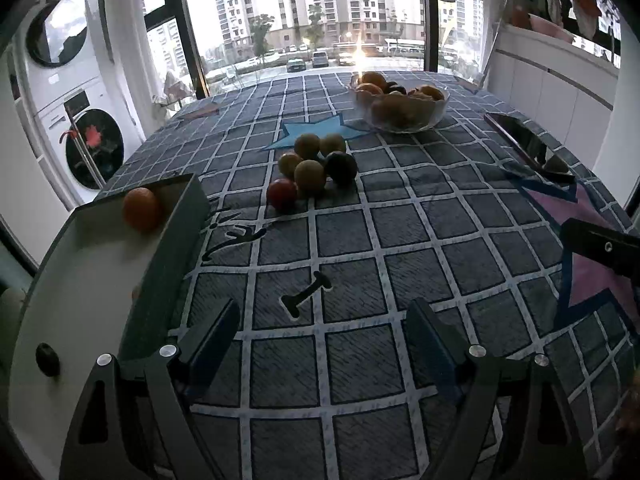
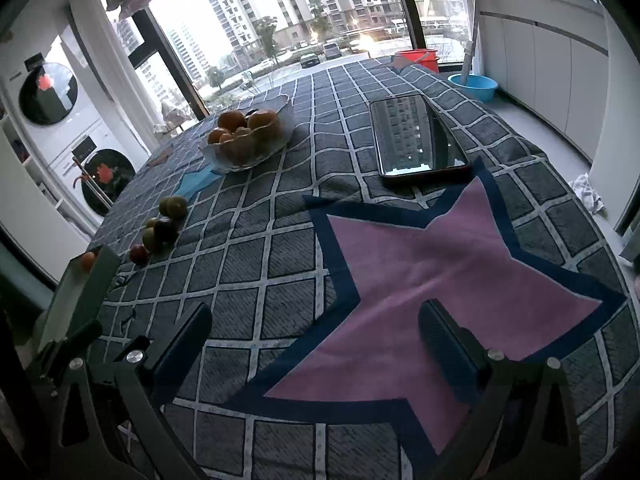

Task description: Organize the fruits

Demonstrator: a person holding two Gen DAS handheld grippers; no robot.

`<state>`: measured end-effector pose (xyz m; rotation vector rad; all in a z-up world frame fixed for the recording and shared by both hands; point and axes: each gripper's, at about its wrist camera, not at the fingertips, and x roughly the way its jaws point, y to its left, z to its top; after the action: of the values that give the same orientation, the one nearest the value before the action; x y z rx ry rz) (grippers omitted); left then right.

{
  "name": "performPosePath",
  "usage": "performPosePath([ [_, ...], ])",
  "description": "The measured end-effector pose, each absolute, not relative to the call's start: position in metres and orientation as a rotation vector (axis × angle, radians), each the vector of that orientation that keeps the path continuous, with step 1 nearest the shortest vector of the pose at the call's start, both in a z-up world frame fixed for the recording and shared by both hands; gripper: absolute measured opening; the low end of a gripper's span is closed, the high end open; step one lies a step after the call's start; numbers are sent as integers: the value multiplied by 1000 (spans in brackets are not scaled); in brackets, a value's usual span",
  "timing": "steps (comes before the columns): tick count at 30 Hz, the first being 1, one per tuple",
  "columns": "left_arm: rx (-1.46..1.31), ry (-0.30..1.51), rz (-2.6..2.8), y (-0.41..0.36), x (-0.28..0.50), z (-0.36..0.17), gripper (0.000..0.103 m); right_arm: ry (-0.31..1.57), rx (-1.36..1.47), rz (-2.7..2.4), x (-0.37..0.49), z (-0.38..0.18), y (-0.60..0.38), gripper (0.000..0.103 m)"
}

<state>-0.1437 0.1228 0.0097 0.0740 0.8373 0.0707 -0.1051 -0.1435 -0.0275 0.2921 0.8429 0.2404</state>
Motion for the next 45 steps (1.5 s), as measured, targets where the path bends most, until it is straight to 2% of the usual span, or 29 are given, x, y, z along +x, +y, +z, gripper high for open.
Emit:
performPosePath([
  [45,95,827,78,122,-145,10,87,841,292,240,-106,-28,-145,103],
])
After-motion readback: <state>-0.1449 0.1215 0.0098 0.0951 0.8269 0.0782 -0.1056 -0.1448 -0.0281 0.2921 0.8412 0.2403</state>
